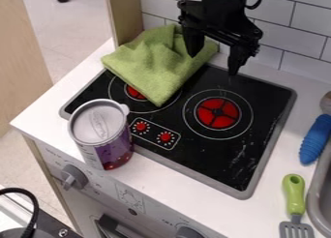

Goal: Move the silver basket on the right

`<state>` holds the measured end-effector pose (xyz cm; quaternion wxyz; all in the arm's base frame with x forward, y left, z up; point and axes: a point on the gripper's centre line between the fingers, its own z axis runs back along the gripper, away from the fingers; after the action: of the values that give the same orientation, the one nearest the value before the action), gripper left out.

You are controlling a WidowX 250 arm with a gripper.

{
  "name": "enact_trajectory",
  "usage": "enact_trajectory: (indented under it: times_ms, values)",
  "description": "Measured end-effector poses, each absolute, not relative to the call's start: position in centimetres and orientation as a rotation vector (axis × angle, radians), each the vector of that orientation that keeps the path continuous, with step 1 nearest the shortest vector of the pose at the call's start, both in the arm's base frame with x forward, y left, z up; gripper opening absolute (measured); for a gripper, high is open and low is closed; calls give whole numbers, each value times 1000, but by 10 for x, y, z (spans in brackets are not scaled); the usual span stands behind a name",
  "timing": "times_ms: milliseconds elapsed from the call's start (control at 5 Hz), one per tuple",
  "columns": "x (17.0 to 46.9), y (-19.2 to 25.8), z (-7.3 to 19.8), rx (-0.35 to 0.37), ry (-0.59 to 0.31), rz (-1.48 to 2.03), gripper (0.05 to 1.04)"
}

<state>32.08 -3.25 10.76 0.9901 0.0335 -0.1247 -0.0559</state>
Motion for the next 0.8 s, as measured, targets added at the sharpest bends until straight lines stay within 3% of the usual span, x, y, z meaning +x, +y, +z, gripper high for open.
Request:
enact_trajectory:
  times_ms: [200,600,800]
  values:
    - [317,-32,99,67,-214,-129,999]
    - [311,15,100,93,-158,-438,999]
    - [314,47,113,171,-198,-574,999]
